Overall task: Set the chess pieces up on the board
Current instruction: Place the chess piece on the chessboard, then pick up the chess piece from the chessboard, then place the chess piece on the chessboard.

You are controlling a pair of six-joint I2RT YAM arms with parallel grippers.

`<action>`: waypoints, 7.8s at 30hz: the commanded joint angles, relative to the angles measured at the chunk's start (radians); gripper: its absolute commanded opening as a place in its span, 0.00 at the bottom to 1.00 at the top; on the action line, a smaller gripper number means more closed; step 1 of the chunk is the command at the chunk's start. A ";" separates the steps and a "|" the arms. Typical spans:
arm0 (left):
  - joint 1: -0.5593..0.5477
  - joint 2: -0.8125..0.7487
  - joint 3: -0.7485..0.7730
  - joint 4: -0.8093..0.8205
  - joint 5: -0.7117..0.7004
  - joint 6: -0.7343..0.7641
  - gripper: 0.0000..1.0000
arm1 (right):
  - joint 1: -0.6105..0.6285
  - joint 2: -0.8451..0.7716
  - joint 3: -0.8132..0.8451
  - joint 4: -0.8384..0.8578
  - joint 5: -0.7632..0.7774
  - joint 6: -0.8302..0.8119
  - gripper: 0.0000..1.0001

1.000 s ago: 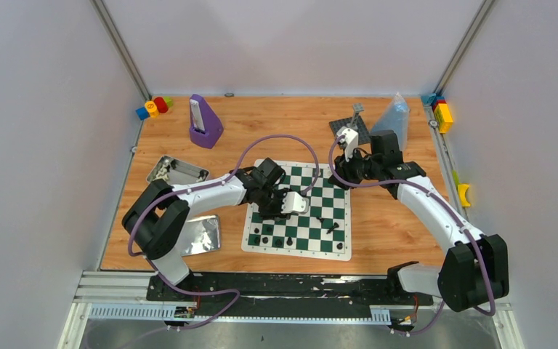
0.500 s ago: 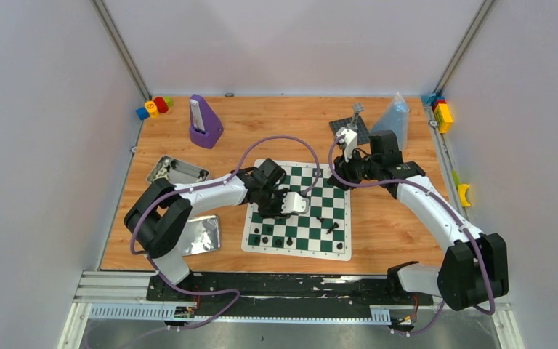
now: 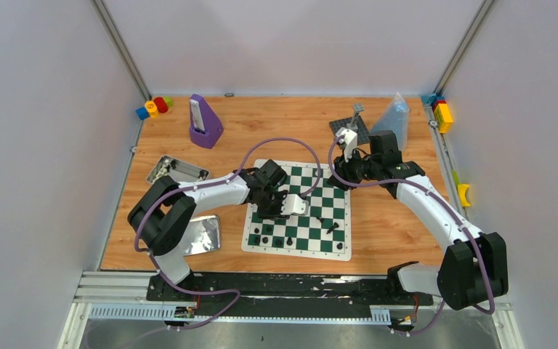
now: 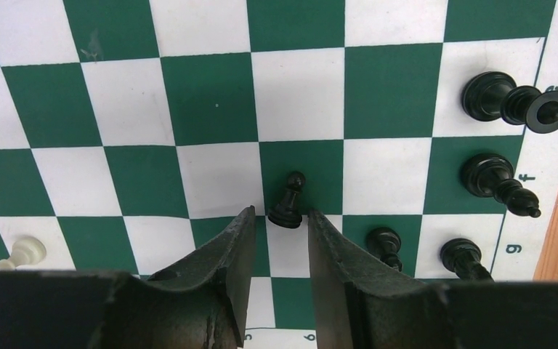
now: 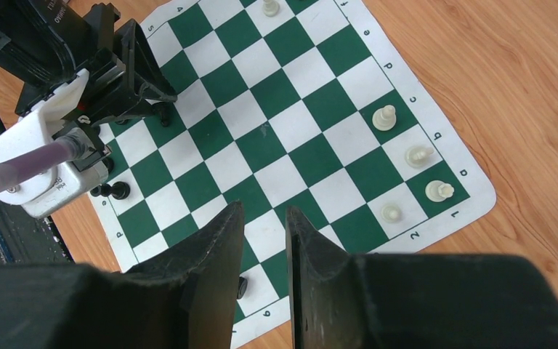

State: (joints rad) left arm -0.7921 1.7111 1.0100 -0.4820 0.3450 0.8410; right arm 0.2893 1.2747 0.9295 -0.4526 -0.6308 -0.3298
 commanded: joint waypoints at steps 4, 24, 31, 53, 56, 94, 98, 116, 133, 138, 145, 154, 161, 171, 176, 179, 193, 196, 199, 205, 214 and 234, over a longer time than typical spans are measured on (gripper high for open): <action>-0.006 0.019 0.050 -0.026 0.010 0.021 0.37 | -0.003 0.002 0.003 0.014 -0.029 0.000 0.29; 0.006 -0.113 0.062 0.056 0.031 -0.193 0.10 | -0.018 -0.010 0.032 0.056 -0.107 0.126 0.31; 0.091 -0.196 0.112 0.098 0.175 -0.397 0.10 | -0.033 0.062 0.079 0.097 -0.303 0.225 0.36; 0.113 -0.218 0.105 0.228 0.384 -0.636 0.08 | 0.071 0.257 0.138 0.173 -0.560 0.314 0.47; 0.112 -0.216 0.103 0.229 0.386 -0.634 0.08 | 0.081 0.271 0.151 0.170 -0.571 0.314 0.44; 0.113 -0.229 0.087 0.247 0.375 -0.648 0.08 | 0.103 0.325 0.163 0.117 -0.558 0.267 0.20; 0.113 -0.227 0.081 0.247 0.378 -0.645 0.08 | 0.102 0.325 0.168 0.113 -0.558 0.265 0.20; 0.113 -0.219 0.076 0.239 0.390 -0.636 0.11 | 0.095 0.319 0.186 0.090 -0.550 0.250 0.05; 0.127 -0.387 0.067 0.058 0.128 -0.436 0.87 | 0.123 0.247 0.176 -0.219 -0.109 -0.059 0.00; 0.250 -0.480 0.053 -0.029 0.096 -0.448 0.91 | 0.246 0.243 0.172 -0.244 0.074 -0.086 0.01; 0.518 -0.596 0.047 -0.115 0.089 -0.500 0.95 | 0.431 0.361 0.293 -0.309 0.238 -0.104 0.01; 0.851 -0.653 0.043 -0.100 0.108 -0.595 0.97 | 0.581 0.583 0.498 -0.427 0.365 -0.125 0.03; 0.922 -0.656 0.044 -0.094 0.107 -0.625 0.98 | 0.665 0.675 0.587 -0.488 0.429 -0.142 0.03; 0.923 -0.664 0.026 -0.083 0.116 -0.625 0.99 | 0.736 0.736 0.628 -0.521 0.498 -0.153 0.07; 0.924 -0.668 0.021 -0.081 0.124 -0.622 0.99 | 0.750 0.754 0.642 -0.525 0.505 -0.155 0.07; 0.923 -0.670 0.019 -0.079 0.127 -0.622 0.99 | 0.754 0.765 0.654 -0.527 0.506 -0.156 0.07; 0.924 -0.675 0.014 -0.076 0.130 -0.617 0.99 | 0.761 0.772 0.645 -0.530 0.498 -0.160 0.07; 0.923 -0.676 0.011 -0.074 0.127 -0.617 0.99 | 0.761 0.764 0.643 -0.532 0.496 -0.162 0.07; 0.923 -0.676 0.007 -0.073 0.127 -0.616 0.99 | 0.762 0.760 0.645 -0.537 0.496 -0.162 0.07; 0.923 -0.678 0.005 -0.072 0.127 -0.615 0.99 | 0.762 0.755 0.654 -0.553 0.491 -0.163 0.07; 0.923 -0.678 0.002 -0.070 0.127 -0.614 0.99 | 0.764 0.771 0.660 -0.554 0.487 -0.163 0.09; 0.924 -0.679 -0.004 -0.069 0.125 -0.609 1.00 | 0.763 0.787 0.678 -0.546 0.480 -0.161 0.19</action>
State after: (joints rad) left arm 0.1261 1.0561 1.0088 -0.5827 0.4583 0.2337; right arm 1.0451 2.0583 1.5700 -1.0012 -0.1459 -0.4812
